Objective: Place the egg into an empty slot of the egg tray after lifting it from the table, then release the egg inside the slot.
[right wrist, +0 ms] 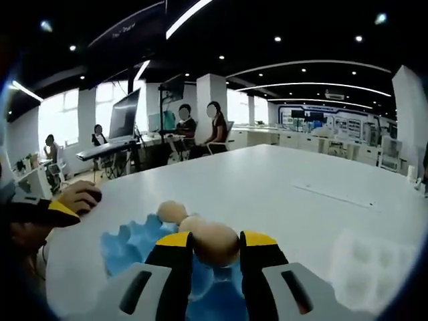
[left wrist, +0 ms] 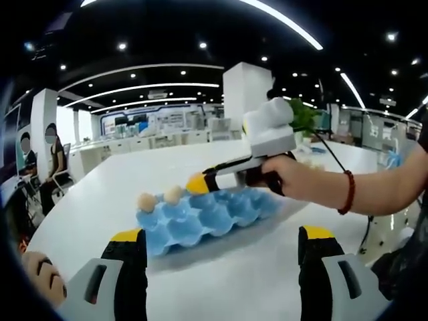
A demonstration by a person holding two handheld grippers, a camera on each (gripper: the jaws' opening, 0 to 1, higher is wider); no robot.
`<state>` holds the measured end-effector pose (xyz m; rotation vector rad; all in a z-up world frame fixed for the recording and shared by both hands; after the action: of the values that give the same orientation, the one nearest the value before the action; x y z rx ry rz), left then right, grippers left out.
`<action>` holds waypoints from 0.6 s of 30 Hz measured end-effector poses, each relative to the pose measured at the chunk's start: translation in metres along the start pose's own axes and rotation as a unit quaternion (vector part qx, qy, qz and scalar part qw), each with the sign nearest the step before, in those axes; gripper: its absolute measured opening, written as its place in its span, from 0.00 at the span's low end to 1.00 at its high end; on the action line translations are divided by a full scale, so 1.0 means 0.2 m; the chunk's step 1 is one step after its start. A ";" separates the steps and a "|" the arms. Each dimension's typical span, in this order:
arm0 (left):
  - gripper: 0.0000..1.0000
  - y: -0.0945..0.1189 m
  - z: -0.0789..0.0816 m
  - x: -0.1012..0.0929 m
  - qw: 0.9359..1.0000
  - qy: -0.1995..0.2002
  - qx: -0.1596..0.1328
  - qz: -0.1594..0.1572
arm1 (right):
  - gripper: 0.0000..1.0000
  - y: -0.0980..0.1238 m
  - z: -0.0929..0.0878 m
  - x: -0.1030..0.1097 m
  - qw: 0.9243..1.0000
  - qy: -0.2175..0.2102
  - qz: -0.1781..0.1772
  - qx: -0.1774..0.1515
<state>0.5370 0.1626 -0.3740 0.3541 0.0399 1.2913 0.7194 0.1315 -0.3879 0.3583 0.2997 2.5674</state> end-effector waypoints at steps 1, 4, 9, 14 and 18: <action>0.95 0.00 0.00 0.00 1.000 0.000 -0.001 -0.002 | 0.29 0.00 0.00 0.00 1.000 0.000 0.000 0.000; 0.95 -0.01 0.01 -0.01 1.000 -0.003 0.000 -0.011 | 0.29 -0.01 -0.01 0.00 1.000 0.000 0.001 0.010; 0.95 -0.02 -0.01 0.00 1.000 -0.004 0.007 -0.017 | 0.29 -0.03 -0.03 -0.01 1.000 0.005 -0.005 0.020; 0.95 -0.03 -0.01 0.00 1.000 -0.003 0.005 -0.027 | 0.29 -0.04 -0.04 -0.01 1.000 0.001 -0.005 0.023; 0.95 -0.04 -0.02 0.00 0.999 -0.002 0.009 -0.031 | 0.30 -0.04 -0.05 0.00 1.000 -0.005 0.001 0.027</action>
<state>0.5445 0.1625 -0.3800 0.3681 0.0595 1.2292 0.7211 0.1371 -0.3990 0.3908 0.3646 2.5620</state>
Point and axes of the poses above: the point that each gripper's makers call its tool centre point, and the gripper's own axes: y roughly backward along the fingers, x roughly to its left, z roughly out of its top, the point moved 5 cm from there along y, roughly backward along the fingers, and after that the axes turned 10 degrees about -y, right-handed, at the moved point
